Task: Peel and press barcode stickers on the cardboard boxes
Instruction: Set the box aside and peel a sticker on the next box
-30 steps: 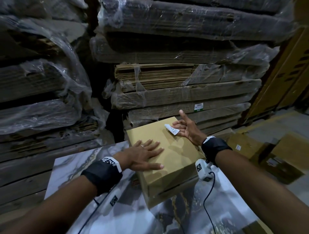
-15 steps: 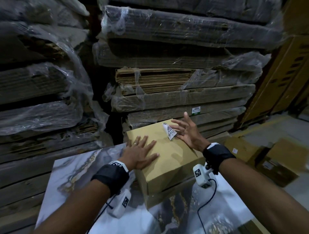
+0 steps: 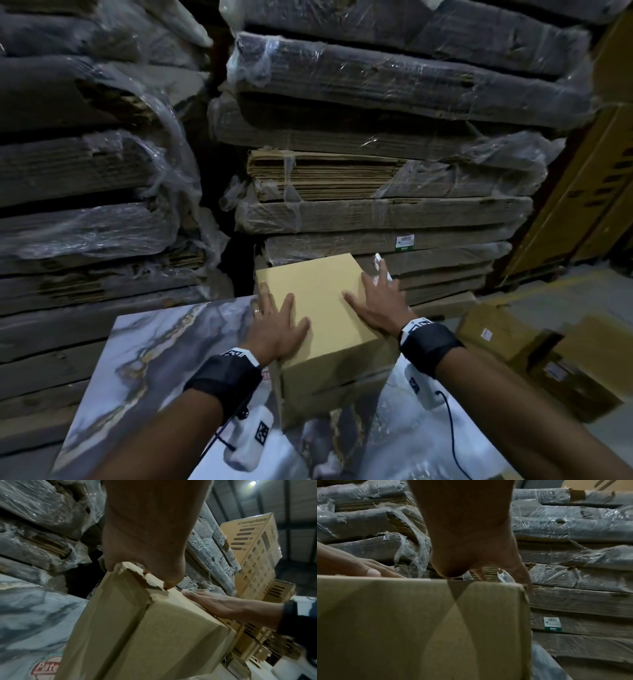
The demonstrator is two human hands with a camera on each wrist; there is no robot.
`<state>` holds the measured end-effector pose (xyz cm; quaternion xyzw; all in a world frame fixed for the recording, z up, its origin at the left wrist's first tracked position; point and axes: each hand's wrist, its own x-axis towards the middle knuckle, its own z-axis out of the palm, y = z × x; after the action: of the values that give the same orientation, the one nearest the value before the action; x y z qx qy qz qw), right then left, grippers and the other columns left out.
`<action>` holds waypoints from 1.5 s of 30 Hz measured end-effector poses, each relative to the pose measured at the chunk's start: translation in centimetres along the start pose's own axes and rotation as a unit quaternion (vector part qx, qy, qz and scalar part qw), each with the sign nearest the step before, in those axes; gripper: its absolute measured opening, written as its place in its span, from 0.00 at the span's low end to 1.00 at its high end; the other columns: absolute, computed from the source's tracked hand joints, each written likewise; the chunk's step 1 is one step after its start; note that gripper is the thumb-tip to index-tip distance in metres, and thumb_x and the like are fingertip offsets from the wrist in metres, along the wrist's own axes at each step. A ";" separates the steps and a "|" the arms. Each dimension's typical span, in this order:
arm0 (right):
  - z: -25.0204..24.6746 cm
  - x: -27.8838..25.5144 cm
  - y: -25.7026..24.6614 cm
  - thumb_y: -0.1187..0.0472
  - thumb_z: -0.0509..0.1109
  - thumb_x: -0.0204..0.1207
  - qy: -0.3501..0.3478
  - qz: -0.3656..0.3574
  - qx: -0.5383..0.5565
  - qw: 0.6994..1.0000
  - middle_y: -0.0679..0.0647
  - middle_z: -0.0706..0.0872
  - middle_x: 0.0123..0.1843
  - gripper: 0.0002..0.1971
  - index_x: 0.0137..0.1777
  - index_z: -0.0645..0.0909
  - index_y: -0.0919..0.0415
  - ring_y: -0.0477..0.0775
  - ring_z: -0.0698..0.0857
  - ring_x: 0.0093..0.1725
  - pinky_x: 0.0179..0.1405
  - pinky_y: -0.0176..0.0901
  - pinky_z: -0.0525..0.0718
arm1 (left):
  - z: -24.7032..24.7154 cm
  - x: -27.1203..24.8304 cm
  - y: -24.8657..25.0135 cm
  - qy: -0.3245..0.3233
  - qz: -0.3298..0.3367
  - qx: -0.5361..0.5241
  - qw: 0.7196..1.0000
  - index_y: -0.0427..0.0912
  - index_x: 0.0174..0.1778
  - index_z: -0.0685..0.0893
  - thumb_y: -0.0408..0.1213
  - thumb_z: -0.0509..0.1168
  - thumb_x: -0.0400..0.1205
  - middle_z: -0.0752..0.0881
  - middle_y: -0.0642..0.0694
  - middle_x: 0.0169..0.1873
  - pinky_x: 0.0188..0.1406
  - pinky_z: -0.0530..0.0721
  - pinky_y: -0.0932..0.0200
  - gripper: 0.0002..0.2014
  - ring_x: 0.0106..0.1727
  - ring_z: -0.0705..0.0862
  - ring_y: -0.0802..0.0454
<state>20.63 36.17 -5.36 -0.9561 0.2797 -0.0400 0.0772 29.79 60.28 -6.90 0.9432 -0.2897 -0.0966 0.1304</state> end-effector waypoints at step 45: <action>0.9 -17.1 -34.4 0.37 0.60 0.84 0.041 -0.370 0.095 0.923 0.60 0.62 0.88 0.30 0.70 0.77 0.63 0.73 0.84 0.65 0.58 0.60 0.80 | -7.6 -31.0 -19.5 0.358 -0.348 -0.157 0.852 0.40 0.71 0.77 0.53 0.67 0.81 0.70 0.42 0.54 0.56 0.76 0.51 0.27 0.54 0.77 0.38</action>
<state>24.53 74.16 -0.95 -0.9773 -0.0956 -0.1316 0.1360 16.69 95.02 -2.31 0.9187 0.1435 0.1651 0.3290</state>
